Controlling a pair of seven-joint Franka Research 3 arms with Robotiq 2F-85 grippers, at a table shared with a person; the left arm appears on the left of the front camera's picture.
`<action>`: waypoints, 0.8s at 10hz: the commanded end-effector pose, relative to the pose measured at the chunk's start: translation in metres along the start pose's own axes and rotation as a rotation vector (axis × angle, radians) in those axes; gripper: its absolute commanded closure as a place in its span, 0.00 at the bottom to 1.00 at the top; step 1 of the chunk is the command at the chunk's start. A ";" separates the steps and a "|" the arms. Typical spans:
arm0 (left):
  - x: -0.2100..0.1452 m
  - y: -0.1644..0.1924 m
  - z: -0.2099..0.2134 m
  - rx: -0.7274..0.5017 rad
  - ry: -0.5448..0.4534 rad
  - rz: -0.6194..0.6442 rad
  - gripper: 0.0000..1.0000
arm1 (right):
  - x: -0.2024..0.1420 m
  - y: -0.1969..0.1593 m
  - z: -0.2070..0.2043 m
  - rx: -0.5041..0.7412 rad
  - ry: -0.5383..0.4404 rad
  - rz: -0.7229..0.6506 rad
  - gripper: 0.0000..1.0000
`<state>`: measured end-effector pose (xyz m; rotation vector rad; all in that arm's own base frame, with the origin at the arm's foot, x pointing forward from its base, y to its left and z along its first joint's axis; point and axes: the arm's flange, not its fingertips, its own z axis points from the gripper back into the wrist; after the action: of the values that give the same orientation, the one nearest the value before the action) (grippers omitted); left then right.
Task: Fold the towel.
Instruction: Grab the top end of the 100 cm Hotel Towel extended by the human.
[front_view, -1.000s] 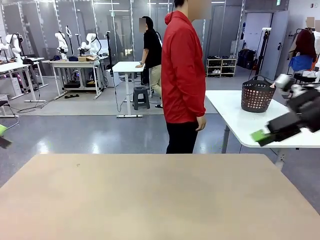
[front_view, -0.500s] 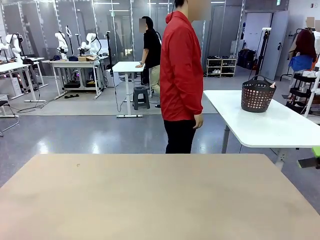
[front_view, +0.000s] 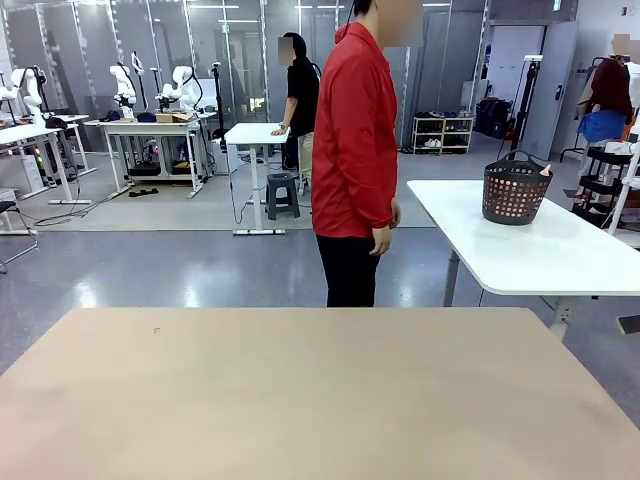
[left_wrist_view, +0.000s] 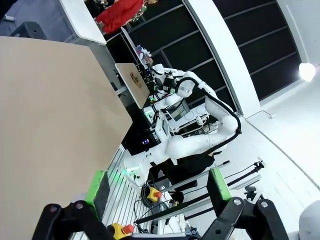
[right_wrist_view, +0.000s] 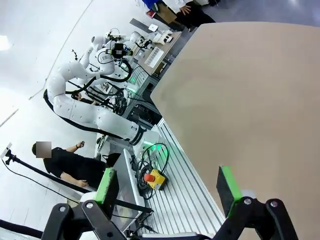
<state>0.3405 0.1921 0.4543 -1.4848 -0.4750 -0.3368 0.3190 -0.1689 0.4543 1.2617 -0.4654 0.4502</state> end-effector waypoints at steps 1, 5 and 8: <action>0.001 0.000 -0.002 -0.007 0.006 -0.002 0.00 | 0.000 -0.003 0.000 0.009 -0.012 -0.001 0.00; 0.001 0.000 -0.002 -0.007 0.006 -0.002 0.00 | 0.000 -0.003 0.000 0.009 -0.012 -0.001 0.00; 0.001 0.000 -0.002 -0.007 0.006 -0.002 0.00 | 0.000 -0.003 0.000 0.009 -0.012 -0.001 0.00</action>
<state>0.3415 0.1900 0.4545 -1.4820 -0.4693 -0.3401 0.3188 -0.1695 0.4509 1.2644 -0.4523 0.4339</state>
